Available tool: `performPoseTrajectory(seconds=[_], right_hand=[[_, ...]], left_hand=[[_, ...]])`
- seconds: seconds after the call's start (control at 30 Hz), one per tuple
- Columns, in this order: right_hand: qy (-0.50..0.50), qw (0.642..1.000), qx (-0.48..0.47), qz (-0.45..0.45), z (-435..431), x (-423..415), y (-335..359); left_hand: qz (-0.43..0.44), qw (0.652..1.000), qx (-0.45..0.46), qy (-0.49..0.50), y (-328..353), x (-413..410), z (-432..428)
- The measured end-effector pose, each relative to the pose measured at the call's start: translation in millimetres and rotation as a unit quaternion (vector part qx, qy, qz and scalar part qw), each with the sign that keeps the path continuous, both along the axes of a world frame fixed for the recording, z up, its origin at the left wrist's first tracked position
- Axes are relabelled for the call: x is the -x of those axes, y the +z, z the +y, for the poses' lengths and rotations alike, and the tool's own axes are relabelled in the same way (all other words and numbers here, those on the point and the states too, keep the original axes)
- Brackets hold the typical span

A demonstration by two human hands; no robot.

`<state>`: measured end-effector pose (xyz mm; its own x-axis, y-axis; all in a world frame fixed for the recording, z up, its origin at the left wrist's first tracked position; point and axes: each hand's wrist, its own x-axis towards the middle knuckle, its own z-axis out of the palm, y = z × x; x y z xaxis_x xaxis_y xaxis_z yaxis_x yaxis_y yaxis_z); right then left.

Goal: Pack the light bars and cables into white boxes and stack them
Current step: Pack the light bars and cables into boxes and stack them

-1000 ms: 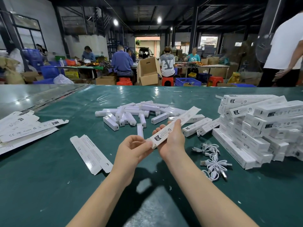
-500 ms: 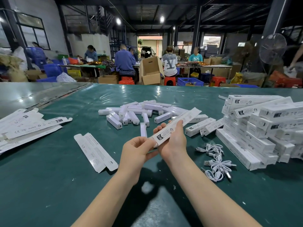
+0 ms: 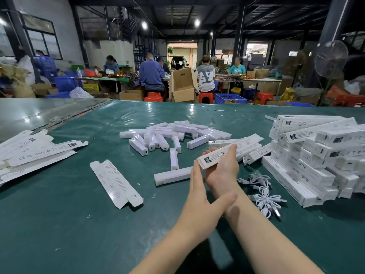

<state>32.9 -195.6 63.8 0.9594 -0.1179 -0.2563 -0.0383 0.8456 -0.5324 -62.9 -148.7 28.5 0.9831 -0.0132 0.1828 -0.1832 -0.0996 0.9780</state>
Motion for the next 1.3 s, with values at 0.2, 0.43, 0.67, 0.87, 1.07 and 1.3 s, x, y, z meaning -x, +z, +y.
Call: performPoseTrajectory(seconds=[0.2, 0.43, 0.67, 0.87, 1.07, 1.3], right_hand=[[-0.001, 0.999, 0.009, -0.047, 8.5, 4.1, 3.8], [0.074, 0.969, 0.170, -0.166, 29.1, 25.2, 4.3], [0.178, 0.624, 0.691, -0.318, 39.1, 12.6, -36.4], [0.115, 0.388, 0.889, -0.212, 40.2, -13.9, -67.7], [-0.091, 0.576, 0.782, -0.220, 28.8, -11.9, -65.7], [-0.043, 0.958, 0.268, -0.089, 2.3, -17.1, -56.5]], left_hand=[[-0.008, 0.999, 0.028, -0.022, 2.5, -0.7, 1.9], [-0.022, 0.959, 0.268, 0.092, 6.7, -20.4, 12.3], [0.036, 0.775, 0.550, 0.309, 13.5, -34.5, 91.2], [0.040, 0.766, 0.532, 0.359, 11.5, -37.0, 108.7], [0.046, 0.782, 0.516, 0.347, 10.6, -41.5, 105.8], [0.089, 0.763, 0.588, 0.253, 16.6, -35.1, 103.9]])
